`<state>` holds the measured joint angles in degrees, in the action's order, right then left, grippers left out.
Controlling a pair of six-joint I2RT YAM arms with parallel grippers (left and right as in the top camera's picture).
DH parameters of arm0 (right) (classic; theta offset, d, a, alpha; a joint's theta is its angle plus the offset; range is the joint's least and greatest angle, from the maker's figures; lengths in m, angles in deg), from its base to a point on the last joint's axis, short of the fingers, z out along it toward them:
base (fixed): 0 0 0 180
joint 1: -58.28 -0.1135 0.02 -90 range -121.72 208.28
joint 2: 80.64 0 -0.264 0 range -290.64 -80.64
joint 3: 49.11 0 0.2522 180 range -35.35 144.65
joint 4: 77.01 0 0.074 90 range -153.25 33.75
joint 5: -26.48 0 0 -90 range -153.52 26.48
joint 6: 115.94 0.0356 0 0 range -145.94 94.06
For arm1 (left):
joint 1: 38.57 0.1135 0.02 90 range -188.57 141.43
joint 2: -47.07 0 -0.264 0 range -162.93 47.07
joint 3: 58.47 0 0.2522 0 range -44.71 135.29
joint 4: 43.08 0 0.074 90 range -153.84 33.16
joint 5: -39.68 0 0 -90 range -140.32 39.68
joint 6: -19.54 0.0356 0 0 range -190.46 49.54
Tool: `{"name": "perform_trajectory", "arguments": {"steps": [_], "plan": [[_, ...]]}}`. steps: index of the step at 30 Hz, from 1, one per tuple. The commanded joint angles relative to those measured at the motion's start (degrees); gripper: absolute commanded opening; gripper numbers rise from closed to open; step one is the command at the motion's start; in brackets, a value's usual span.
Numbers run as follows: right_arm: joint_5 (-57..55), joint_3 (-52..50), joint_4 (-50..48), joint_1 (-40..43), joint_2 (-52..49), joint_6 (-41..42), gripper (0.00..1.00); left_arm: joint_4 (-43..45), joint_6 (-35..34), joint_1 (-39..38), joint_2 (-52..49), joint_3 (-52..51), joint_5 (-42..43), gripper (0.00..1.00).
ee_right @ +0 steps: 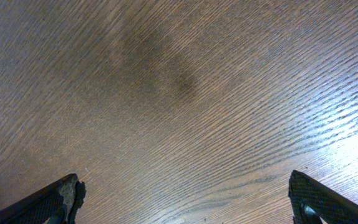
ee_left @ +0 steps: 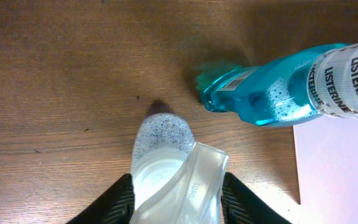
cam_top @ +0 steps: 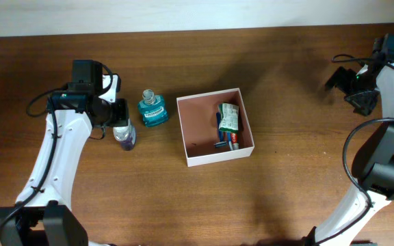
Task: Pack container
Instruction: 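Close the left gripper on the soap bottle pump head, then lift the soap bottle with the left gripper and carry over the box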
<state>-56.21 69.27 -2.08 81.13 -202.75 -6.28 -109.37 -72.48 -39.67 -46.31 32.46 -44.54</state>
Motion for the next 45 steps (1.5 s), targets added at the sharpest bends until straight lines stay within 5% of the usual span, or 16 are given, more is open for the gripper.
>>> {"name": "perform_trajectory", "arguments": {"steps": [1,18,31,45], "plan": [[-0.50,-0.37,-0.15,0.04,-0.11,0.09,0.98,0.00,-0.13,0.00,-0.48,1.27,0.63,0.42],[-0.50,-0.37,-0.15,0.04,-0.11,0.09,0.98,-0.11,0.33,0.00,-0.02,5.16,0.37,0.27],[-0.50,-0.37,-0.15,0.04,-0.11,0.09,0.98,-9.53,2.23,-0.33,0.02,18.27,-4.35,0.22],[-0.50,-0.37,-0.15,0.04,-0.11,0.09,0.98,-7.41,6.91,-11.13,0.02,32.94,-4.74,0.22]]}}
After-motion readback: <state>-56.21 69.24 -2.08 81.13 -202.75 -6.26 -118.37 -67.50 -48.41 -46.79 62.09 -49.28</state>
